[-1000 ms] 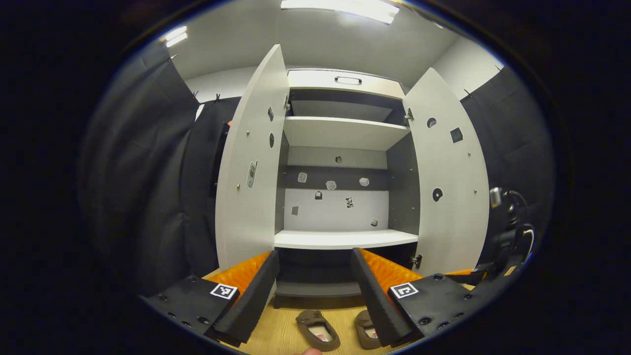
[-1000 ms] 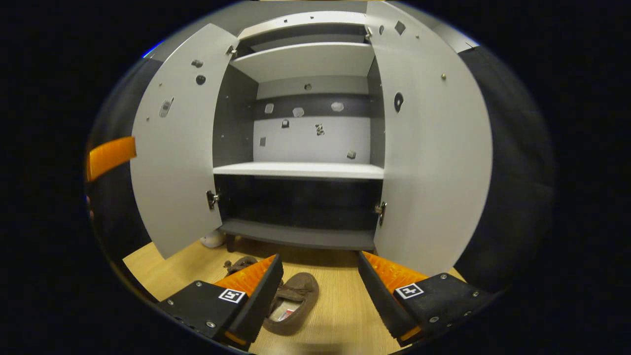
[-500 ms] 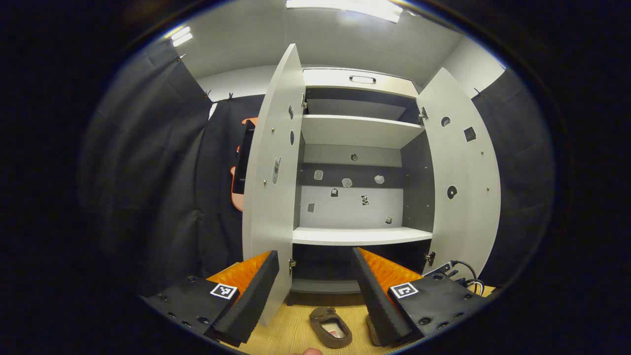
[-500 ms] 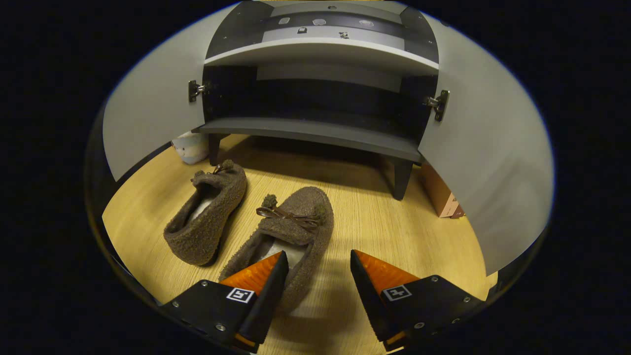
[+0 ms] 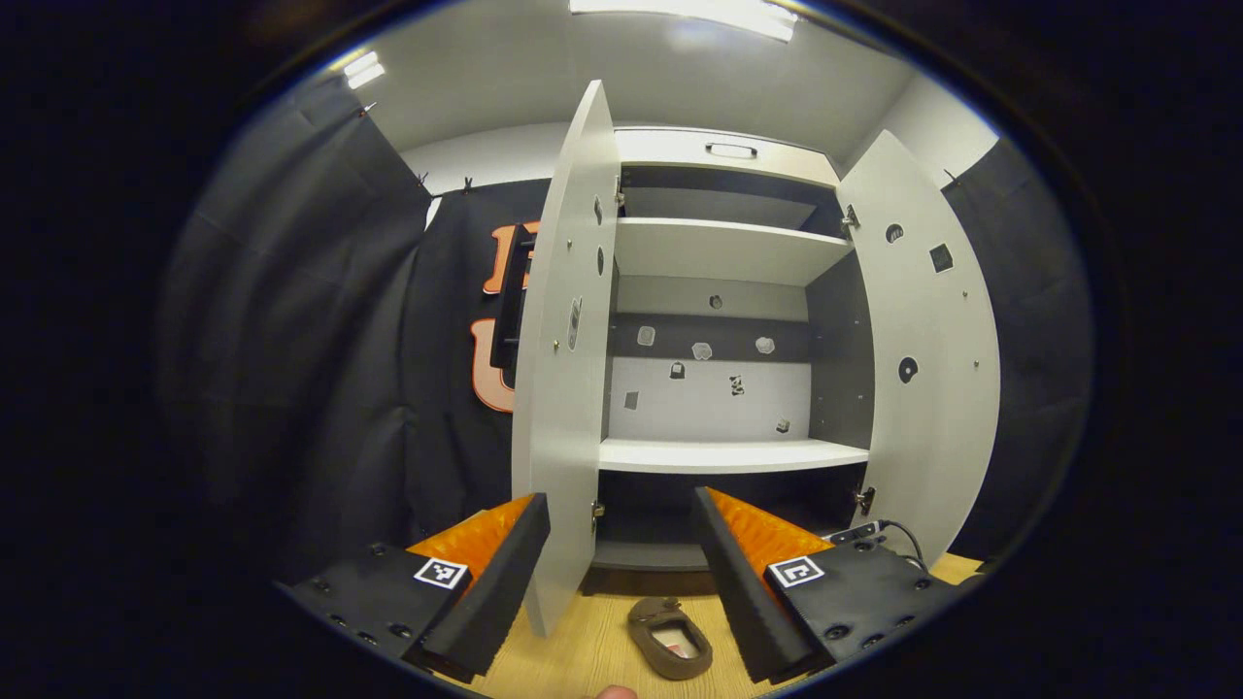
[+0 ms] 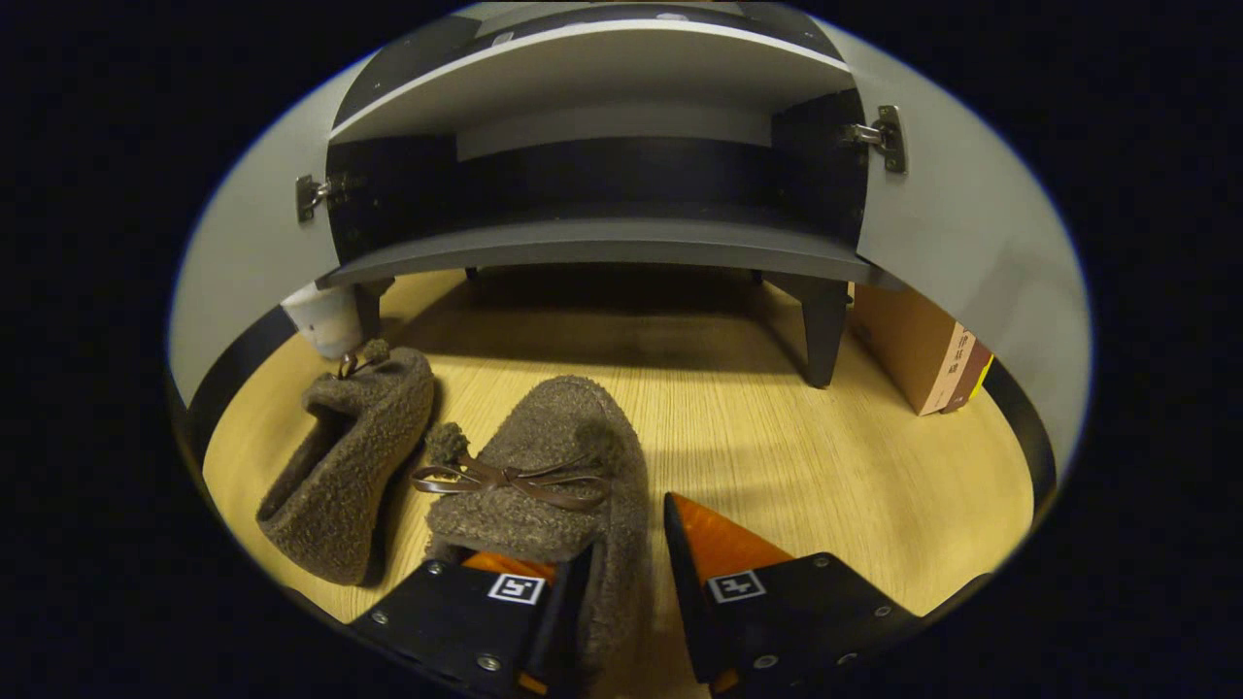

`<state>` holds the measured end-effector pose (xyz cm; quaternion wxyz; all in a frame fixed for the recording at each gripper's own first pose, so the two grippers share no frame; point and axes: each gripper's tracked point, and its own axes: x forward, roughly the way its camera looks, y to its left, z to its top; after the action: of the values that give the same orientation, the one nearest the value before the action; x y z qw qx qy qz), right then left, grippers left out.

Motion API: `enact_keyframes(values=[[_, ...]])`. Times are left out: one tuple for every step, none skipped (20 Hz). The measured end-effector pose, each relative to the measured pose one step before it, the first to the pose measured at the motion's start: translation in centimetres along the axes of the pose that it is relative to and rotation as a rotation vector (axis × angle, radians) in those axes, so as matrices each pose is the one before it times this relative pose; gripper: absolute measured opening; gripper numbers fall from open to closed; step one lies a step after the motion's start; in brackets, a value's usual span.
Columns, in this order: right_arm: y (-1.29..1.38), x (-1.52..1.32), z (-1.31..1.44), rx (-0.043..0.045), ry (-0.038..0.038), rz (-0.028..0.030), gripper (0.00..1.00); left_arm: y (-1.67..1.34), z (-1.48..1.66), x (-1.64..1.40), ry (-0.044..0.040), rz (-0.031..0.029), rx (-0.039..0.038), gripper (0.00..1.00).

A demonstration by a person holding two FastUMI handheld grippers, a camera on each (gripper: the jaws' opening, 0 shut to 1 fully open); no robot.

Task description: Grab one shoe with the right hand and put it into the shoe cabinet, grab the other shoe with the left hand and put it into the shoe cabinet; then close the right door with the right hand and the left door with the left hand.

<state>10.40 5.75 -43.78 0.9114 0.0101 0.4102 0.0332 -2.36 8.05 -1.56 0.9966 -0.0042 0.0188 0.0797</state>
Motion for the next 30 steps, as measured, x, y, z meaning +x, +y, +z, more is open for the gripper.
enact_keyframes(values=[[-0.11,-0.219,0.348,0.01506,-0.00965,-0.00598,0.35,0.186,0.0,0.019,-0.00024,0.00402,-0.00005,0.97],[-0.123,0.629,0.656,0.01424,-0.02707,-0.01578,0.28,0.09,0.011,0.068,-0.00008,0.00115,0.00146,0.96],[0.134,-0.044,0.11,-0.00992,0.00899,-0.00362,0.17,0.024,0.002,0.016,0.00139,-0.00001,0.00235,0.96],[0.229,-0.563,-0.275,-0.01427,0.004,0.00565,0.13,0.042,-0.15,0.028,0.00276,0.0006,0.00221,0.96],[0.36,-0.669,0.046,-0.01697,-0.00608,0.0102,0.11,-0.079,-0.026,-0.057,0.00042,-0.00249,-0.00226,0.99],[0.253,-0.852,0.228,-0.02472,-0.013,0.00455,0.12,-0.169,-0.087,0.107,0.00221,-0.00586,-0.00487,0.97],[-0.049,-1.046,0.546,-0.02589,-0.01904,-0.00357,0.11,-0.195,-0.163,0.169,0.00314,-0.00629,-0.00295,0.99],[0.057,-1.378,0.847,-0.01246,-0.02844,-0.00626,0.11,-0.204,-0.204,0.072,0.00327,-0.00574,0.00006,0.99],[0.208,-1.153,1.286,0.00497,-0.03377,0.00113,0.11,-0.233,-0.148,-0.066,0.00071,-0.00577,-0.0004,0.97],[0.5,-1.416,1.077,0.00236,-0.01864,0.01468,0.11,-0.167,-0.146,0.124,0.0015,-0.0079,-0.00324,0.97],[0.562,-1.647,1.22,-0.00001,-0.0181,0.01664,0.11,-0.287,-0.131,0.213,0.00196,-0.01084,-0.00564,0.97],[0.326,-1.425,1.688,-0.00636,-0.02825,0.0101,0.11,-0.23,-0.17,0.001,0.00195,-0.00976,-0.00448,0.96],[0.212,-1.284,2.44,-0.01094,-0.04216,0.00463,0.11,-0.097,-0.092,0.177,0.00058,-0.00552,-0.00299,0.97],[0.104,-1.041,2.962,-0.00879,-0.05325,0.00178,0.11,-0.102,-0.131,-0.022,-0.00038,-0.00515,-0.00343,0.97],[-0.089,-0.455,3.496,-0.00414,-0.05719,-0.00128,0.11,-0.102,-0.068,0.081,0.00027,-0.00635,-0.00321,0.99],[-0.214,0.271,3.692,-0.0053,-0.05779,-0.00208,0.11,-0.136,-0.121,-0.017,0.00083,-0.00788,-0.00111,0.99],[-0.391,0.996,3.551,-0.00616,-0.04717,-0.00376,0.11,-0.121,-0.051,0.083,-0.0006,-0.00733,0.00262,0.96],[-0.526,1.537,3.182,-0.00902,-0.03636,-0.00637,0.11,0.021,-0.114,0.082,-0.00051,-0.00523,0.0055,0.99],[-0.817,1.816,2.881,-0.00239,-0.0304,-0.02245,0.11,0.011,-0.107,0.05,0.0019,-0.00519,0.00622,0.97],[-0.93,2.12,2.6,0.00812,-0.02364,-0.03188,0.11,0.0,-0.104,-0.031,0.00202,-0.00288,0.00672,0.97],[-0.699,2.406,2.147,0.00468,-0.01543,-0.02102,0.11,0.168,-0.031,0.015,-0.00176,0.00289,0.00549,0.96],[-0.938,2.592,2.202,0.00788,0.00398,-0.02141,0.11,0.066,0.035,-0.055,-0.00151,0.00198,0.00311,0.97],[-0.87,1.79,1.109,0.01321,0.01682,-0.01742,0.11,0.033,-0.018,0.108,0.00386,0.00044,0.00255,0.96],[-0.254,3.123,0.786,0.01615,0.01469,-0.01486,0.11,0.112,-0.056,-0.004,0.00274,0.00175,0.00495,0.96],[-0.4,2.305,0.443,0.01662,0.02177,-0.01278,0.11,0.129,0.012,0.044,0.00128,0.00255,0.00575,0.96],[-0.324,2.18,0.186,0.0176,0.02485,-0.00911,0.11,0.167,-0.013,0.03,-0.00056,0.0051,0.00462,0.96],[-0.414,2.068,-0.263,0.02248,0.04306,-0.01523,0.11,0.21,0.123,0.1,-0.00108,0.00631,0.00191,0.97],[-0.217,1.818,-0.528,0.02236,0.04117,-0.01056,0.11,0.139,-0.014,0.043,-0.00225,0.00516,-0.00053,0.97],[-0.184,1.781,-0.362,0.01755,0.03248,-0.00961,0.11,0.173,-0.069,0.229,0.00461,0.00381,0.00247,0.96],[-0.409,1.361,-0.72,0.01847,0.04168,-0.01697,0.11,0.087,-0.261,0.113,0.00535,0.0023,0.00355,0.96]])
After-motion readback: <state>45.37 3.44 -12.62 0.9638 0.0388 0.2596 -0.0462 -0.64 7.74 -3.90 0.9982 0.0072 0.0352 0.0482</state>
